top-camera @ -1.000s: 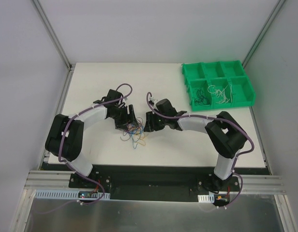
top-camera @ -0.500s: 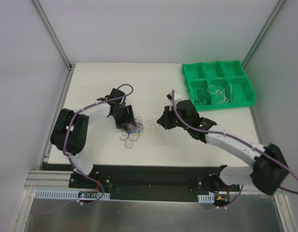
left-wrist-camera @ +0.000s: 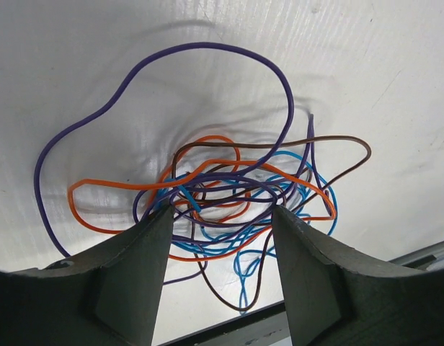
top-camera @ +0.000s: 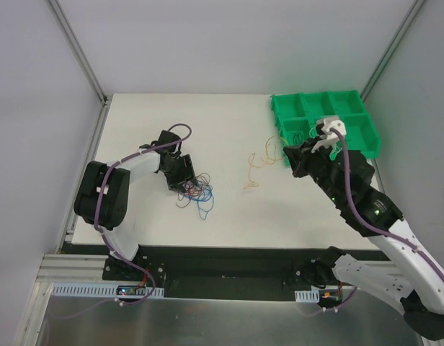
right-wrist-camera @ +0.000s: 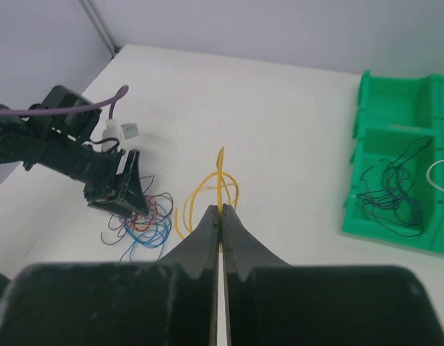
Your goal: Untangle the cables
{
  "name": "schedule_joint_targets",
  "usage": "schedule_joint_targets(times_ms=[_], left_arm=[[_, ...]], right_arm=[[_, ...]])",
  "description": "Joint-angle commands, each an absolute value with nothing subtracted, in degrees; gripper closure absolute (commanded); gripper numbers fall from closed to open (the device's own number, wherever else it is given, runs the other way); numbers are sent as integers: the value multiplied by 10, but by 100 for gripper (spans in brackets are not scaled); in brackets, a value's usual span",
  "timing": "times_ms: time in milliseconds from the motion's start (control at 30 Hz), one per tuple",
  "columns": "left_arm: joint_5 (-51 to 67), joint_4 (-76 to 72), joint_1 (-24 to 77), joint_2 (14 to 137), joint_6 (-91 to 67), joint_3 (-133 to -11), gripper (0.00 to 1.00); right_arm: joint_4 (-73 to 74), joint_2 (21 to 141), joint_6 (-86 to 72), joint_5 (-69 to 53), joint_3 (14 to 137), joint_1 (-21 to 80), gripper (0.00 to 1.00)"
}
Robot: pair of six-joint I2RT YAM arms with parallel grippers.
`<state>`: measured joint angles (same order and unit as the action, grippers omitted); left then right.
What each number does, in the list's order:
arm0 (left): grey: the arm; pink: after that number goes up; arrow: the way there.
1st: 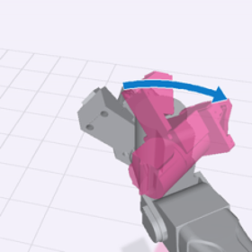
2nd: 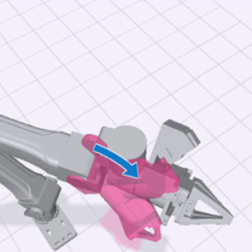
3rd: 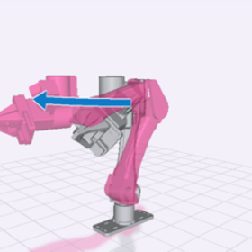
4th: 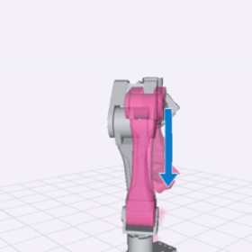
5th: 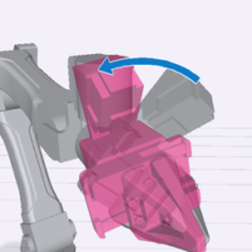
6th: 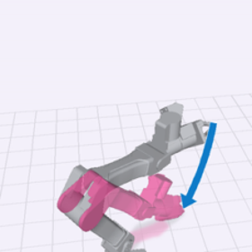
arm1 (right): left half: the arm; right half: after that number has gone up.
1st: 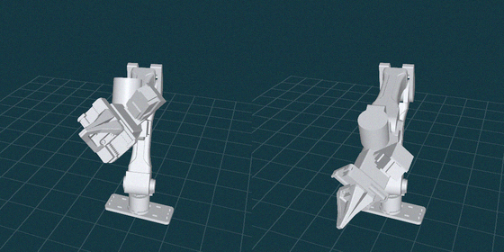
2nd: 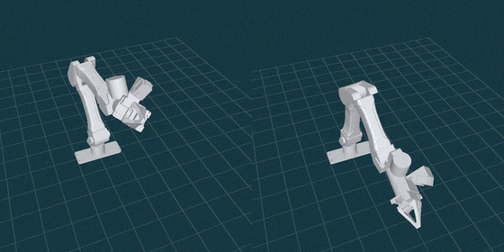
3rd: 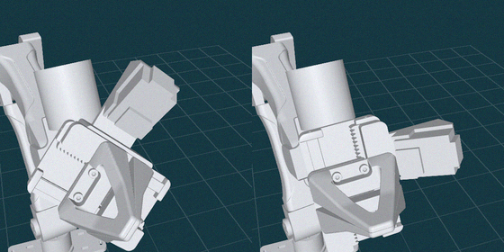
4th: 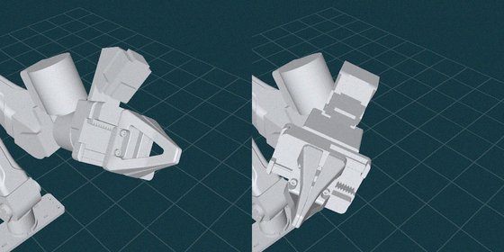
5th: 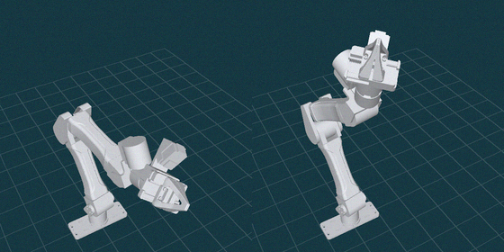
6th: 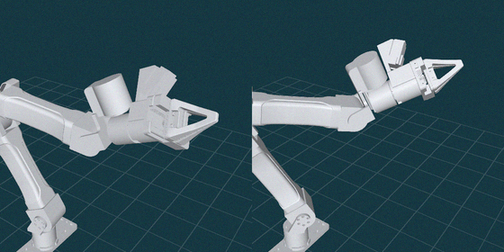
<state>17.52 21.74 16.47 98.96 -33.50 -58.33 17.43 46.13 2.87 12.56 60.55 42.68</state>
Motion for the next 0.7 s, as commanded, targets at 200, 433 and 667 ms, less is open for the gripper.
schedule_joint_targets(times_ms=[200, 433, 667], left_arm=[[173, 229, 156, 894, -296, -580, 26], [260, 255, 156, 841, -272, -650, 8], [344, 264, 171, 866, -254, -766, 5]], right_arm=[[232, 474, 59, 178, 635, 416, 100], [272, 503, 18, 198, 628, 411, 100], [331, 500, 27, 303, 673, 400, 100]])
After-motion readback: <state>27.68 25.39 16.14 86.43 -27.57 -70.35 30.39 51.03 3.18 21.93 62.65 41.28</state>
